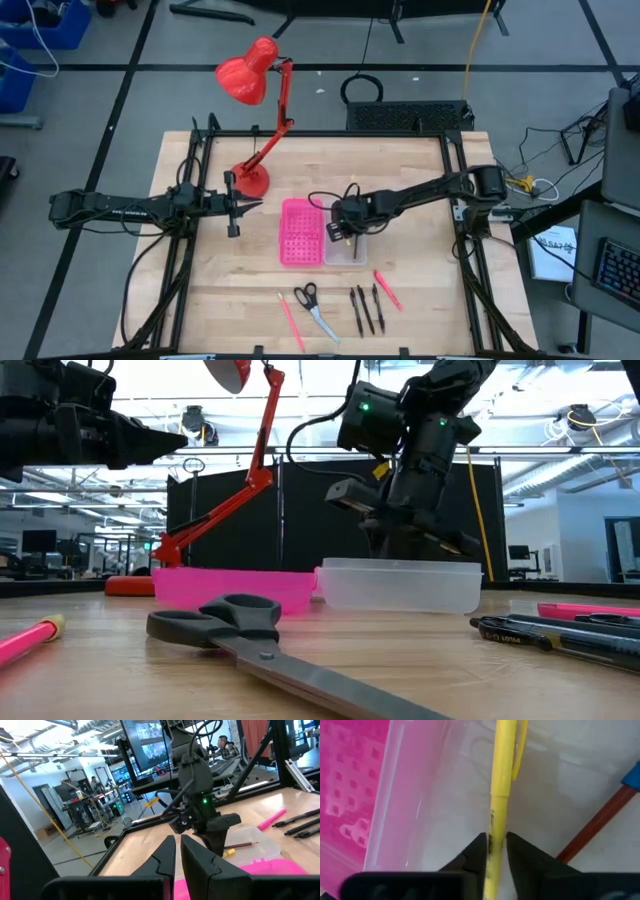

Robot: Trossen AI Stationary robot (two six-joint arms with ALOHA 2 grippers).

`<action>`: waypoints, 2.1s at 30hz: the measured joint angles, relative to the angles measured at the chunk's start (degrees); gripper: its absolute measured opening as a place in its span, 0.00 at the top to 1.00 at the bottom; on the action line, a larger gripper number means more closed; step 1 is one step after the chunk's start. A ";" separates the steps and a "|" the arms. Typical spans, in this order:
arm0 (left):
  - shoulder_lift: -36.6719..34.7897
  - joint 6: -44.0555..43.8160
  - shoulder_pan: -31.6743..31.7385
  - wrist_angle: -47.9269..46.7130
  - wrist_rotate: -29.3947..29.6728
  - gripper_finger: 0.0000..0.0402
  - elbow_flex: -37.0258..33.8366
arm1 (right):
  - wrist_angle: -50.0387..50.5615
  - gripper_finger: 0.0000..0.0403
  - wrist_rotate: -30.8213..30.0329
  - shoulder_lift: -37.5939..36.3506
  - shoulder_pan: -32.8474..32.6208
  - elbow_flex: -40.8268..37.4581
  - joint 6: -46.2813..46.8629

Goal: Pick & place school supplies into a supply box
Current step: Put the yellow pen into the pink supply box, then put the pink pen into the pink supply box

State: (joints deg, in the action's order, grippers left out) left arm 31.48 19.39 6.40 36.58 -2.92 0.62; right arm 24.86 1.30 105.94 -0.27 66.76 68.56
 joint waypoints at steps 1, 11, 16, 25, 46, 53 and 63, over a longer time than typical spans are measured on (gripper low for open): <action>0.00 -0.01 -0.01 -0.04 -0.01 0.91 0.00 | 0.18 0.77 -0.14 -0.37 0.00 0.00 -0.39; 0.00 -0.04 0.01 -0.04 -0.10 0.91 0.01 | 5.57 0.67 -3.40 -7.43 -0.18 0.00 -7.93; 0.00 -0.06 0.00 -0.07 -0.06 0.91 0.00 | 16.76 0.69 -6.20 -15.93 -2.40 0.00 -7.18; 0.00 -0.16 -0.01 -1.30 -0.04 0.91 0.01 | 34.60 0.75 -7.60 -23.03 -18.19 0.00 10.18; 0.00 -0.15 -0.01 -2.63 -0.02 0.91 0.00 | 27.42 1.00 -7.01 -4.62 -38.87 6.59 25.31; 0.00 -0.23 -0.01 -4.01 -0.04 0.91 0.01 | 27.50 0.95 -5.72 -0.48 -39.21 9.94 21.76; 0.02 -0.36 -0.01 -4.36 -0.07 0.91 0.00 | 29.28 0.66 -4.08 3.28 -39.21 9.73 16.73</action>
State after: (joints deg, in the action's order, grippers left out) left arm 31.51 19.03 6.39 32.22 -2.98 0.62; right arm 54.14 -2.79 109.22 -39.48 76.49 85.29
